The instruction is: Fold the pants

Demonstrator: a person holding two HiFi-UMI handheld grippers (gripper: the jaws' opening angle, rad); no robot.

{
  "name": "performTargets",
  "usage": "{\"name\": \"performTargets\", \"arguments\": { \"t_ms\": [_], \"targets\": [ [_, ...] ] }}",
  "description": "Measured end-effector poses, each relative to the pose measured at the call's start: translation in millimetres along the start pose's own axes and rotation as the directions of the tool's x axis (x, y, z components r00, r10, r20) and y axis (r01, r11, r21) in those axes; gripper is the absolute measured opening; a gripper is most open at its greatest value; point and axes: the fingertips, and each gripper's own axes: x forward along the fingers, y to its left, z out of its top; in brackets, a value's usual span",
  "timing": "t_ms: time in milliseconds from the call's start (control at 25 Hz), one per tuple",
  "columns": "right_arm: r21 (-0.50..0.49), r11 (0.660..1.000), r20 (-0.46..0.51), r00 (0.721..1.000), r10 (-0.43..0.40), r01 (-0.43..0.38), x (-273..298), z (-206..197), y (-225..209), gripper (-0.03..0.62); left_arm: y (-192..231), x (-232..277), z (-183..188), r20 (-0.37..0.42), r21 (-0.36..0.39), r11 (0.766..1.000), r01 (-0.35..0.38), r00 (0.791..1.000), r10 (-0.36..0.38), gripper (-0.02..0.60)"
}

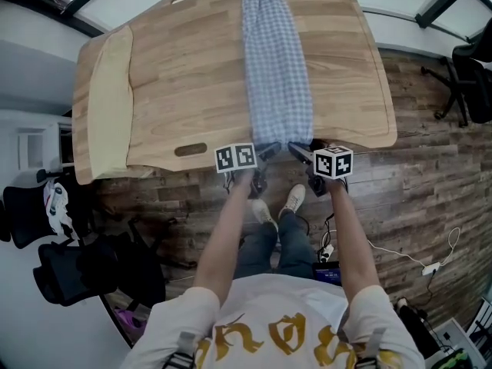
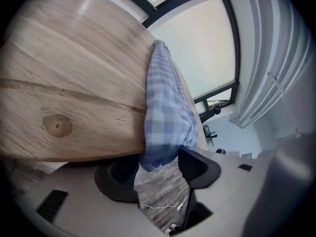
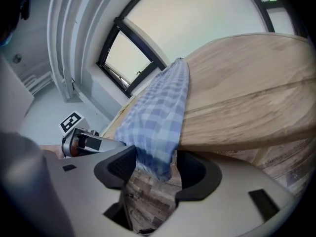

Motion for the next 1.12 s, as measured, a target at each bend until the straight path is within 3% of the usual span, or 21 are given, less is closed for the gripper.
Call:
{"name": "performTargets", "arguments": {
  "t_ms": [40, 80, 200, 280, 640, 880, 1120],
  "targets": [
    [-0.006, 1.000, -0.007, 1.000, 0.001, -0.001, -0.1, -0.2, 0.8, 0.263, -1.5, 0.0, 0.0, -0.008, 0.007, 1.000, -0.005, 1.000, 0.005, 0.261],
    [-0.019, 1.000, -0.019, 1.000, 0.000, 0.000, -0.6, -1.4, 1.7, 0.191, -3.0, 0.3, -0.7, -0.019, 0.018, 1.000, -0.013, 1.000, 0.014, 0.232],
    [-0.113, 0.993, -0.059, 0.998, -0.026, 0.019, -5.4, -5.9, 8.1, 0.096, -7.9, 0.8, -4.4, -0.055, 0.055, 0.998, -0.042, 0.997, 0.045, 0.157],
    [-0.159, 0.987, -0.070, 0.997, -0.033, 0.022, -12.2, -5.6, 15.5, 0.069, -11.7, -0.9, -6.8, -0.066, 0.065, 0.997, -0.048, 0.996, 0.053, 0.131],
    [-0.194, 0.981, -0.056, 0.998, 0.005, -0.016, -50.9, 6.8, 54.8, 0.057, -45.0, -30.1, -17.9, -0.089, 0.118, 0.993, -0.019, 0.996, 0.030, 0.097],
    [-0.175, 0.984, -0.026, 0.999, -0.047, 0.041, -72.4, 22.2, 81.2, 0.057, -76.7, -56.4, -9.3, -0.134, 0.274, 0.960, -0.048, 0.987, 0.087, 0.097],
    [-0.123, 0.991, 0.020, 0.998, -0.059, 0.061, -96.7, 41.9, 119.3, 0.056, -101.8, -89.1, -1.0, -0.137, 0.286, 0.958, 0.020, 0.990, 0.021, 0.097]
  ]
}}
